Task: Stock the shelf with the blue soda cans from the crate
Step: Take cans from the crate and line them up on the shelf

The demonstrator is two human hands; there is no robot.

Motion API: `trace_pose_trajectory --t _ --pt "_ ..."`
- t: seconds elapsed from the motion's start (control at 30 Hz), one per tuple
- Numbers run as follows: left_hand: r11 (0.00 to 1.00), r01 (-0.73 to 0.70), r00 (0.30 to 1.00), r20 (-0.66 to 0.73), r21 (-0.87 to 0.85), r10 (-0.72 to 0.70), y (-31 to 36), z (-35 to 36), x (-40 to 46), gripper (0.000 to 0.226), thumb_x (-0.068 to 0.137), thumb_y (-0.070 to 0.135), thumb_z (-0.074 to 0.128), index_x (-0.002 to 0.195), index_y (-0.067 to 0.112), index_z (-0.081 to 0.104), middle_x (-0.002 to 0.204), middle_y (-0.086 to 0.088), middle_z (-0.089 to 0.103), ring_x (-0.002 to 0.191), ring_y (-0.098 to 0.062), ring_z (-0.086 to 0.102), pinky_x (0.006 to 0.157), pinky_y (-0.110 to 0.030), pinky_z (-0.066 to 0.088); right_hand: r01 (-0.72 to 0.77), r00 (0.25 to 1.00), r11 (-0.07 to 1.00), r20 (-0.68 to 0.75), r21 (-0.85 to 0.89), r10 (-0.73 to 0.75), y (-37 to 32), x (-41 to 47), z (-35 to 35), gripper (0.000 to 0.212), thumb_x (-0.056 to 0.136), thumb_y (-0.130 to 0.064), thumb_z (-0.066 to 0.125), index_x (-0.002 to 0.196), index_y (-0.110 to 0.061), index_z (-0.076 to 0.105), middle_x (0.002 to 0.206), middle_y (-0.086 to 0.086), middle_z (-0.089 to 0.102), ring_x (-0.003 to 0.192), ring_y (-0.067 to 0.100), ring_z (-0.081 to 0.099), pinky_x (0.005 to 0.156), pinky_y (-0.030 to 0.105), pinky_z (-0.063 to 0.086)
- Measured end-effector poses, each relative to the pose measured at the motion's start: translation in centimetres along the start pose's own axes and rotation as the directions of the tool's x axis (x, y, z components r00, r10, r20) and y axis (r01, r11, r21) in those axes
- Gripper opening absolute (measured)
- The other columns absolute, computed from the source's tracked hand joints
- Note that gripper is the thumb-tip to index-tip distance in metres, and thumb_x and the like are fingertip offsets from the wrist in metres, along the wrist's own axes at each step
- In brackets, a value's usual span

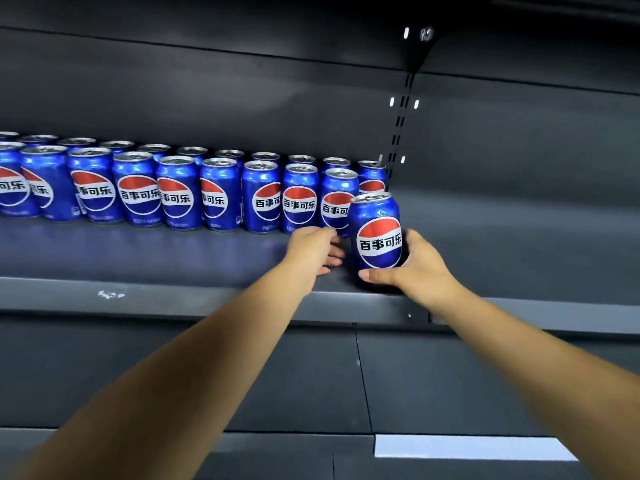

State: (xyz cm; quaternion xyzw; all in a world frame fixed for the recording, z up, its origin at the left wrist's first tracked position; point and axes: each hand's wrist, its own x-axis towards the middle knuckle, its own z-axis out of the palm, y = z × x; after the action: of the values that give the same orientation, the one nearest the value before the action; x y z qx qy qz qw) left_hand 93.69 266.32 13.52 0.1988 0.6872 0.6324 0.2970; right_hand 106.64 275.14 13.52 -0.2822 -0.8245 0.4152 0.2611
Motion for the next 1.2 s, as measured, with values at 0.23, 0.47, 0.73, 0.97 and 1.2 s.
trace_pose_trajectory --t 0.23,0.47,0.73,0.97,1.2 --pt "1.000 -0.017 0.999 -0.040 0.000 0.017 0.1 1.5 1.7 0.026 0.097 0.021 0.043 0.076 0.012 0.055 0.069 -0.007 0.060 0.060 -0.017 0.055 0.060 -0.026 0.043 -0.050 0.996 0.989 -0.062 0.141 0.059 1.3 1.6 -0.5 0.059 0.062 -0.022 0.088 0.106 -0.019 0.048 0.093 -0.011 0.059 0.086 0.009 0.058 0.072 0.019 0.044" --pt "0.992 -0.128 0.986 -0.102 0.017 0.129 0.0 1.6 4.3 0.025 0.098 0.014 0.047 0.076 0.015 0.056 0.068 -0.005 0.058 0.058 -0.012 0.054 0.055 -0.020 0.046 -0.075 0.988 0.975 -0.117 0.209 0.101 2.1 4.4 0.0 0.059 0.064 -0.021 0.087 0.106 -0.019 0.046 0.095 -0.007 0.058 0.091 0.014 0.057 0.080 0.024 0.043" --pt "0.964 -0.242 0.969 -0.027 0.110 0.247 -1.3 1.5 6.4 0.015 0.095 0.013 0.054 0.083 0.013 0.062 0.068 -0.005 0.061 0.059 -0.011 0.056 0.049 -0.012 0.046 -0.123 0.979 0.979 -0.140 0.160 0.146 2.6 8.6 1.2 0.052 0.066 -0.027 0.086 0.102 -0.014 0.051 0.099 0.001 0.061 0.089 0.016 0.057 0.076 0.025 0.043" --pt "0.961 -0.251 0.968 0.006 0.116 0.252 -1.5 1.1 7.1 0.014 0.095 0.011 0.053 0.086 0.009 0.062 0.068 -0.007 0.060 0.058 -0.011 0.055 0.045 -0.011 0.045 -0.108 0.982 0.987 -0.145 0.120 0.125 3.6 10.4 2.2 0.059 0.071 -0.019 0.082 0.121 -0.008 0.053 0.116 0.003 0.062 0.094 0.012 0.054 0.077 0.022 0.039" --pt "0.961 -0.255 0.965 -0.037 0.108 0.260 -1.8 1.2 7.6 0.021 0.095 0.011 0.053 0.075 0.015 0.059 0.069 -0.004 0.059 0.059 -0.010 0.054 0.044 -0.013 0.045 -0.140 0.976 0.985 -0.180 -0.097 0.121 4.9 11.7 3.0 0.092 0.077 -0.043 0.074 0.146 -0.007 0.025 0.129 0.009 0.058 0.119 0.028 0.054 0.090 0.033 0.045"
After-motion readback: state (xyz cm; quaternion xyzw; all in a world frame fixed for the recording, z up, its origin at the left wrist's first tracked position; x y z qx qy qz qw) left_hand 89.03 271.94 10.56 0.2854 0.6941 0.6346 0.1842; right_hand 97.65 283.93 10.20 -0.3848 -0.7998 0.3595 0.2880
